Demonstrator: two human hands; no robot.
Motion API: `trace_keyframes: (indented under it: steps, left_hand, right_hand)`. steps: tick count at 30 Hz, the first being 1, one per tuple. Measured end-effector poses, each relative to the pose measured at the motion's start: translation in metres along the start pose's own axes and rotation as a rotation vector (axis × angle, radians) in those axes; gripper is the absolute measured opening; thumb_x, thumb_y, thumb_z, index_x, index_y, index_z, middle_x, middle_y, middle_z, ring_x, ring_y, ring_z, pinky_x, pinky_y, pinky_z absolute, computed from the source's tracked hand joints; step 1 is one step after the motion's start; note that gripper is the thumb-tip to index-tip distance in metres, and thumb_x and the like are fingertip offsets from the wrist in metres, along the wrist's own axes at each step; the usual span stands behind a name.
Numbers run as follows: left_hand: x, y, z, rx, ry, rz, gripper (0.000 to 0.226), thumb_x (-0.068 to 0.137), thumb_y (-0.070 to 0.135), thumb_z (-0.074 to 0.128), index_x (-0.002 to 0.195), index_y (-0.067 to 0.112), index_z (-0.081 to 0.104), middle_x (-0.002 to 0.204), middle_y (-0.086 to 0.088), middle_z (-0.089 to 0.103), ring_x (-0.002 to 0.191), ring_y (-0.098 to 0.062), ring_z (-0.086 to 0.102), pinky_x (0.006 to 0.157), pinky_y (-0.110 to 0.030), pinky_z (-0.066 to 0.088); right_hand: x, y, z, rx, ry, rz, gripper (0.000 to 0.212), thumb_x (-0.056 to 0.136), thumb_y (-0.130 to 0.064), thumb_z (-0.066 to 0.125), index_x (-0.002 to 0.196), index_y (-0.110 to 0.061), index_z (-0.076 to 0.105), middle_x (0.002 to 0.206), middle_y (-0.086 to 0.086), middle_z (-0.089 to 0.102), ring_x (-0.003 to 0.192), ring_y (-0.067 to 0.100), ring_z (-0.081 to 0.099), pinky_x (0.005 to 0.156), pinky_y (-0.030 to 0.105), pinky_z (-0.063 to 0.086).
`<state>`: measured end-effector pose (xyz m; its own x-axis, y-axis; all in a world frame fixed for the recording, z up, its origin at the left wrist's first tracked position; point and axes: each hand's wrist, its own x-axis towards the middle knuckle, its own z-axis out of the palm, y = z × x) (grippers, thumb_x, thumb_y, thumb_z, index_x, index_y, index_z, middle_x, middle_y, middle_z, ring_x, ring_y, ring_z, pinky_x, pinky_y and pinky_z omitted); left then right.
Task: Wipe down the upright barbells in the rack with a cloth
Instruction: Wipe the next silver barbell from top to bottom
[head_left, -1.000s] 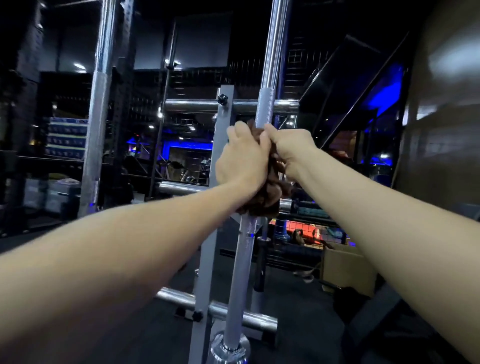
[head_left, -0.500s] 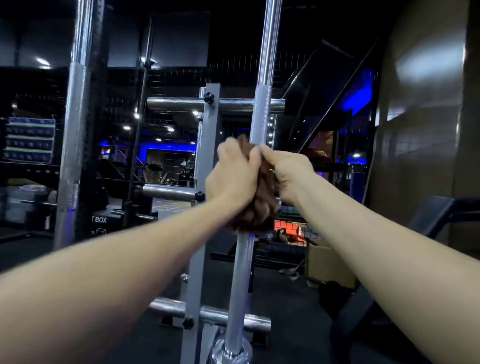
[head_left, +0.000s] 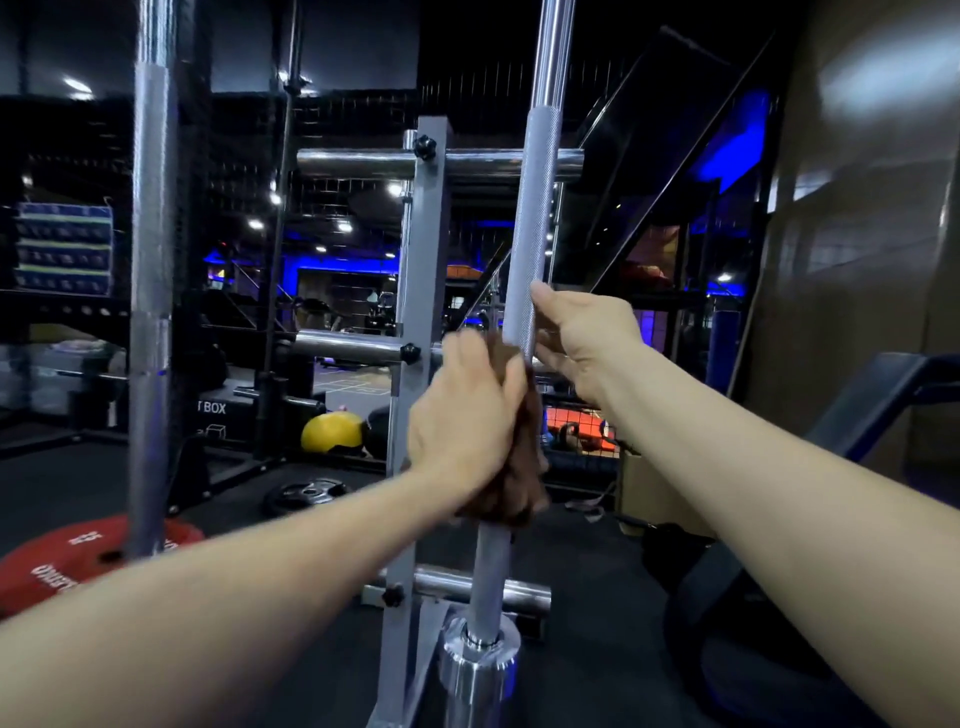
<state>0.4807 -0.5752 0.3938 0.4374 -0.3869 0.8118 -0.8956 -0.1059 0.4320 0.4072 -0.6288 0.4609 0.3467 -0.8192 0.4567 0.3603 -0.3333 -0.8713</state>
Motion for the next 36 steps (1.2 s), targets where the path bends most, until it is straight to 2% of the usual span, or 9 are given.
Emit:
trace_keyframes:
  steps: [3,6,10,13,20,22,26,31,36]
  left_hand:
    - [0.038,0.026,-0.002,-0.103,0.13,-0.049,0.042,0.098,0.045,0.034,0.117,0.008,0.037,0.123,-0.011,0.041,0.101,-0.037,0.055,0.064,-0.041,0.032]
    - [0.013,0.01,0.012,-0.048,0.16,0.009,0.041,0.096,0.046,0.033,0.114,0.009,0.036,0.117,-0.01,0.04,0.098,-0.035,0.055,0.06,-0.04,0.03]
    - [-0.061,-0.026,0.028,-0.003,0.01,0.021,0.037,0.086,0.057,0.02,0.097,0.022,0.021,0.108,-0.01,0.048,0.095,-0.033,0.056,0.058,-0.039,0.034]
    - [-0.07,-0.028,0.022,0.026,-0.137,-0.046,0.03,0.093,0.05,0.031,0.095,0.022,0.02,0.112,-0.01,0.05,0.099,-0.033,0.055,0.069,-0.043,0.039]
    - [0.004,0.004,0.011,-0.115,0.105,-0.027,0.036,0.098,0.044,0.033,0.11,0.01,0.036,0.108,-0.007,0.041,0.093,-0.036,0.056,0.062,-0.038,0.028]
    - [-0.011,-0.006,0.016,-0.08,0.109,-0.012,0.037,0.097,0.043,0.032,0.111,0.009,0.037,0.11,-0.009,0.042,0.093,-0.036,0.056,0.06,-0.038,0.027]
    - [-0.079,-0.035,0.028,-0.043,-0.091,-0.078,0.028,0.095,0.044,0.033,0.1,0.017,0.029,0.11,-0.011,0.05,0.097,-0.035,0.055,0.066,-0.041,0.036]
    - [-0.071,-0.035,0.018,-0.057,-0.155,-0.097,0.023,0.098,0.045,0.032,0.096,0.022,0.027,0.11,-0.009,0.053,0.097,-0.034,0.056,0.069,-0.039,0.036]
    - [-0.016,-0.007,0.018,-0.135,0.029,-0.079,0.037,0.099,0.044,0.029,0.118,0.013,0.036,0.117,-0.01,0.05,0.098,-0.036,0.056,0.066,-0.039,0.033]
  right_hand:
    - [0.007,0.001,0.0,0.06,0.0,-0.004,0.017,0.085,-0.018,0.071,0.071,-0.01,0.069,0.066,0.005,0.067,0.06,0.017,0.061,0.066,0.03,0.057]
    - [0.007,0.008,-0.004,0.042,-0.029,-0.03,0.015,0.087,-0.019,0.069,0.073,-0.013,0.069,0.062,0.001,0.064,0.053,0.011,0.057,0.055,0.021,0.052]
    - [-0.006,0.032,-0.008,-0.005,-0.028,-0.066,0.005,0.088,-0.016,0.067,0.084,-0.018,0.07,0.071,0.004,0.055,0.062,0.01,0.048,0.06,0.019,0.052]
    - [-0.017,0.04,-0.007,0.026,-0.011,-0.018,0.013,0.089,-0.014,0.066,0.077,-0.017,0.067,0.082,0.01,0.053,0.073,0.018,0.047,0.065,0.022,0.055]
    - [-0.018,0.029,-0.007,0.017,-0.023,0.002,0.012,0.087,-0.016,0.068,0.076,-0.013,0.069,0.069,0.002,0.067,0.053,0.011,0.06,0.049,0.019,0.048]
    - [-0.015,0.035,-0.008,0.011,-0.021,-0.01,0.011,0.087,-0.017,0.068,0.076,-0.014,0.069,0.071,0.003,0.065,0.056,0.011,0.056,0.054,0.022,0.051]
    - [-0.022,0.057,-0.008,0.021,-0.024,-0.044,0.013,0.089,-0.015,0.065,0.077,-0.017,0.069,0.069,0.005,0.049,0.062,0.011,0.042,0.072,0.028,0.048]
    - [-0.028,0.06,-0.008,0.013,0.024,-0.019,0.022,0.088,-0.017,0.067,0.066,-0.02,0.07,0.072,0.007,0.047,0.059,0.012,0.037,0.067,0.028,0.047]
    - [-0.019,0.063,-0.009,0.013,0.018,-0.035,0.016,0.085,-0.018,0.071,0.07,-0.016,0.075,0.084,0.008,0.072,0.079,0.023,0.064,0.083,0.04,0.055]
